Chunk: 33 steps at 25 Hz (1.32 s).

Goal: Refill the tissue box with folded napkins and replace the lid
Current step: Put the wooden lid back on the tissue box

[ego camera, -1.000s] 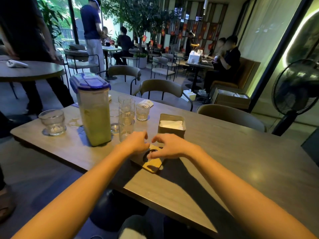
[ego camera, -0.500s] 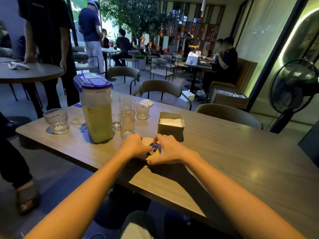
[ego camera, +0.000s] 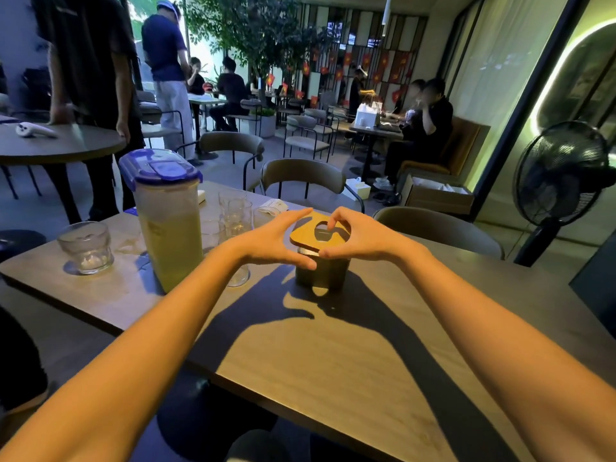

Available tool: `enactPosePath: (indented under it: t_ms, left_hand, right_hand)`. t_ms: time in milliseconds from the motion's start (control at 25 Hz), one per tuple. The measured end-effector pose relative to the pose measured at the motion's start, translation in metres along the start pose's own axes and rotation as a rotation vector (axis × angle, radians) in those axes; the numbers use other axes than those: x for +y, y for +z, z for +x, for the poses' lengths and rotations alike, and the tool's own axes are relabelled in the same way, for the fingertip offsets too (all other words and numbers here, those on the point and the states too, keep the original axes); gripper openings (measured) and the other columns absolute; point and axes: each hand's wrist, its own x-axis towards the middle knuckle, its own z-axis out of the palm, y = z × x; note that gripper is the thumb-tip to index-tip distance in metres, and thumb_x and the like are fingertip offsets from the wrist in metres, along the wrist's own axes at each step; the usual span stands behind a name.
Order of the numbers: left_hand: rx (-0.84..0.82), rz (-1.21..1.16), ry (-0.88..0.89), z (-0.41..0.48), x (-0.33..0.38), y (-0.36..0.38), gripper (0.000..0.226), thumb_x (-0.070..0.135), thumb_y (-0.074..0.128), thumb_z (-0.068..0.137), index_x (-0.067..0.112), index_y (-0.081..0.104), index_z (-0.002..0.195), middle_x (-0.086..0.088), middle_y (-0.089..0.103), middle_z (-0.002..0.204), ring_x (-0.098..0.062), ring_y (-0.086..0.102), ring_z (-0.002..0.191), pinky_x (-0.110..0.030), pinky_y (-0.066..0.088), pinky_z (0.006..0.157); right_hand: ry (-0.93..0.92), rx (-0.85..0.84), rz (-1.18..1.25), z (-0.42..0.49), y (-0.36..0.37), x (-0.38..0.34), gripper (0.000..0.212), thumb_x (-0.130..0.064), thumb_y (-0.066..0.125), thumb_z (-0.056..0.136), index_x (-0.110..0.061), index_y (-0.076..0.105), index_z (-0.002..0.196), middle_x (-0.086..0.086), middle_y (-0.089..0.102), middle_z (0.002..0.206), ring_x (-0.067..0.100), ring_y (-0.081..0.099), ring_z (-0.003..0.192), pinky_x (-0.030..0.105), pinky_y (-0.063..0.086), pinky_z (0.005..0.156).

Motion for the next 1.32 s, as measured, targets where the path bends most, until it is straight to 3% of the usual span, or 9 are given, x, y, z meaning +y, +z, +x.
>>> enactPosePath:
  t_ms: [80, 200, 400, 640, 880, 1080, 1320]
  left_hand:
    - [-0.056, -0.028, -0.006, 0.02, -0.009, -0.003, 0.111, 0.04, 0.084, 0.074, 0.036, 0.009, 0.157, 0.002, 0.01, 0.165, -0.023, 0.015, 0.15, -0.049, 0.023, 0.117]
    - [-0.136, -0.091, -0.043, 0.052, -0.022, -0.005, 0.106, 0.032, 0.083, 0.077, 0.035, 0.014, 0.156, 0.001, 0.023, 0.162, -0.023, 0.021, 0.149, -0.045, 0.025, 0.116]
    - [-0.173, -0.026, -0.07, 0.085, -0.04, 0.003, 0.11, 0.04, 0.087, 0.07, 0.039, 0.016, 0.154, -0.001, 0.023, 0.161, -0.026, 0.025, 0.147, -0.05, 0.032, 0.116]
    - [-0.133, -0.064, -0.041, 0.094, -0.052, 0.008, 0.103, 0.043, 0.087, 0.069, 0.036, 0.026, 0.151, 0.0, 0.035, 0.153, -0.025, 0.037, 0.139, -0.048, 0.041, 0.11]
    - [-0.123, -0.058, -0.004, 0.094, -0.051, 0.011, 0.098, 0.039, 0.087, 0.071, 0.033, 0.029, 0.149, 0.0, 0.037, 0.15, -0.021, 0.038, 0.137, -0.037, 0.041, 0.105]
    - [-0.123, 0.082, 0.028, 0.094, -0.049, 0.009, 0.098, 0.049, 0.085, 0.069, 0.034, 0.03, 0.148, 0.002, 0.036, 0.151, -0.019, 0.038, 0.137, -0.038, 0.038, 0.108]
    - [-0.097, -0.013, 0.044, 0.09, -0.052, 0.009, 0.091, 0.043, 0.087, 0.069, 0.036, 0.035, 0.144, 0.0, 0.048, 0.141, -0.019, 0.049, 0.128, -0.024, 0.048, 0.091]
  right_hand:
    - [0.025, -0.067, 0.024, 0.01, 0.0, 0.012, 0.048, -0.043, 0.084, 0.078, -0.024, 0.054, 0.11, -0.01, 0.054, 0.104, 0.011, 0.054, 0.088, 0.025, 0.043, 0.072]
    - [0.04, -0.127, 0.037, 0.023, 0.004, 0.026, 0.046, -0.034, 0.084, 0.08, -0.021, 0.054, 0.113, -0.007, 0.055, 0.105, 0.009, 0.053, 0.088, 0.023, 0.041, 0.071]
    - [0.058, -0.152, 0.066, 0.042, 0.007, 0.041, 0.042, -0.028, 0.082, 0.082, -0.018, 0.056, 0.113, -0.003, 0.054, 0.104, 0.01, 0.052, 0.087, 0.021, 0.04, 0.069]
    - [0.078, -0.186, 0.095, 0.051, 0.008, 0.051, 0.047, -0.029, 0.083, 0.082, -0.023, 0.056, 0.12, -0.01, 0.051, 0.109, 0.007, 0.053, 0.094, 0.018, 0.041, 0.072]
    - [0.111, -0.228, 0.053, 0.053, 0.003, 0.052, 0.057, -0.033, 0.085, 0.079, -0.028, 0.052, 0.126, -0.009, 0.049, 0.117, 0.008, 0.053, 0.101, 0.02, 0.045, 0.076]
    - [0.134, -0.275, -0.033, 0.056, -0.003, 0.054, 0.063, -0.04, 0.087, 0.075, -0.033, 0.052, 0.127, -0.004, 0.049, 0.129, 0.014, 0.052, 0.114, 0.037, 0.052, 0.097]
    - [0.096, -0.242, -0.044, 0.056, -0.004, 0.056, 0.055, -0.043, 0.088, 0.071, -0.033, 0.057, 0.115, -0.002, 0.054, 0.118, 0.019, 0.055, 0.107, 0.034, 0.051, 0.087]
